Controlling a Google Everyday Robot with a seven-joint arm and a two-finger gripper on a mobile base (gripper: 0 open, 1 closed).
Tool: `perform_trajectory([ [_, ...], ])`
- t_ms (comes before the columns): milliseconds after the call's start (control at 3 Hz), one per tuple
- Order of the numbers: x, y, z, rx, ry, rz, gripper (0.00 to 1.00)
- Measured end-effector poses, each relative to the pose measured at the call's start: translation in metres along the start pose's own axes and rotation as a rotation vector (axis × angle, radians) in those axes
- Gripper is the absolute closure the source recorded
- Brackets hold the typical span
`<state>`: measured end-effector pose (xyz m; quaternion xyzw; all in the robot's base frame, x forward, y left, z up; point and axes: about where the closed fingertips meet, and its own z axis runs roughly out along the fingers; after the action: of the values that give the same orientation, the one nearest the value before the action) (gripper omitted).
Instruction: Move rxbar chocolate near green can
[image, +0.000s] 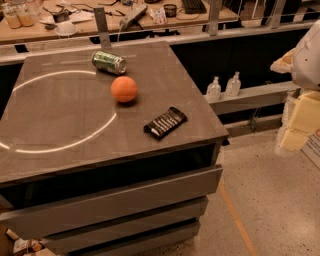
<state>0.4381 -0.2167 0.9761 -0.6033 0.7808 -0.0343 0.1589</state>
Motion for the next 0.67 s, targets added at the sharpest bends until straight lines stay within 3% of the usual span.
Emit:
perform_trajectory([
  [333,0.0000,0.0000,0.0000,0.000,0.000,0.000,0.00],
  [667,-0.0059,-0.0004,-0.0005,-0.022,-0.035,-0.044,0.00],
])
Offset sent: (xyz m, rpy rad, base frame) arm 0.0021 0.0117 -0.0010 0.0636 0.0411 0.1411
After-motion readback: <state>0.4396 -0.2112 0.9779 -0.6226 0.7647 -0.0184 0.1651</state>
